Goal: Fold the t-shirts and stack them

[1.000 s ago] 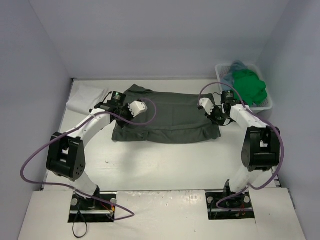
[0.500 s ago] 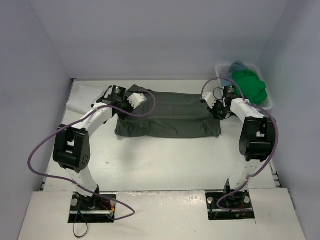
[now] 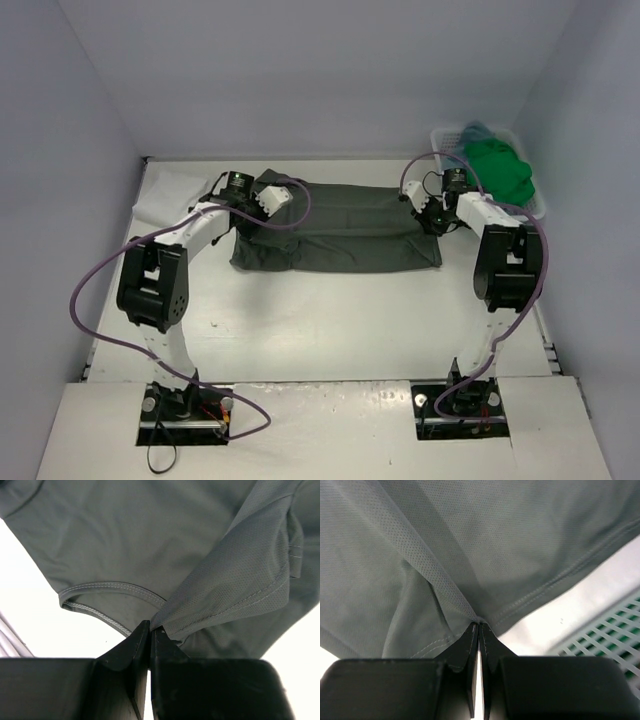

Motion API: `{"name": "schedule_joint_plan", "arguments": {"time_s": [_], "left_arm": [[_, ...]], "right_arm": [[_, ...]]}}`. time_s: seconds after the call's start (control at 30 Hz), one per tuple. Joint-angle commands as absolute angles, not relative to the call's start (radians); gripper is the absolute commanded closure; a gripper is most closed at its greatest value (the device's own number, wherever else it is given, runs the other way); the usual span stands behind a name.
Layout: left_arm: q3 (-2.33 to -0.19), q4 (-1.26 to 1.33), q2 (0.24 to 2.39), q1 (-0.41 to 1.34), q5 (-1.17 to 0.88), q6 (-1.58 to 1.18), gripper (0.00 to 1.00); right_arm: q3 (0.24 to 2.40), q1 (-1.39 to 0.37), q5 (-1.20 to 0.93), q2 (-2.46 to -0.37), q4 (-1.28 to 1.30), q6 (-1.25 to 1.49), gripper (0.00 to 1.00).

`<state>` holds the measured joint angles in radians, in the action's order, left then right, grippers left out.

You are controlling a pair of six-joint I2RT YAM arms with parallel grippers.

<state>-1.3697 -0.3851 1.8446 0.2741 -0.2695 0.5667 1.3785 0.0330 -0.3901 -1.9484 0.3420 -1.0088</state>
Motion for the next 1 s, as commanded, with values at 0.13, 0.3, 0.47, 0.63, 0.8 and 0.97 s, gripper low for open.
{"name": "schedule_joint_plan", "arguments": {"time_s": [0.13,0.3,0.47,0.63,0.8,0.97], "left_arm": [[-1.425,-0.296,1.873,0.262,-0.196,0.540,1.00],[-1.433,-0.269,1.885,0.262,-0.156,0.506,0.74],[-1.459,-0.267,1.888,0.262,-0.147,0.462,0.57],[-1.514,-0.300,1.867,0.262,-0.132,0.472,0.53],[-1.583,-0.357,1.859,0.262,-0.114,0.505,0.52],[-1.664,-0.393,1.864,0.262,-0.106,0.520,0.52]], "right_arm": [[1.399,0.006,-0.342,-1.983,0.230,-0.916,0.80],[1.327,-0.040,-0.296,-1.948,0.134,-0.844,0.67],[1.316,-0.046,-0.279,-1.921,0.084,-0.790,0.66],[1.351,-0.045,-0.267,-1.898,0.072,-0.769,0.65],[1.416,-0.045,-0.229,-1.902,0.101,-0.758,0.61],[1.506,-0.048,-0.167,-1.917,0.107,-0.733,0.60]]}}
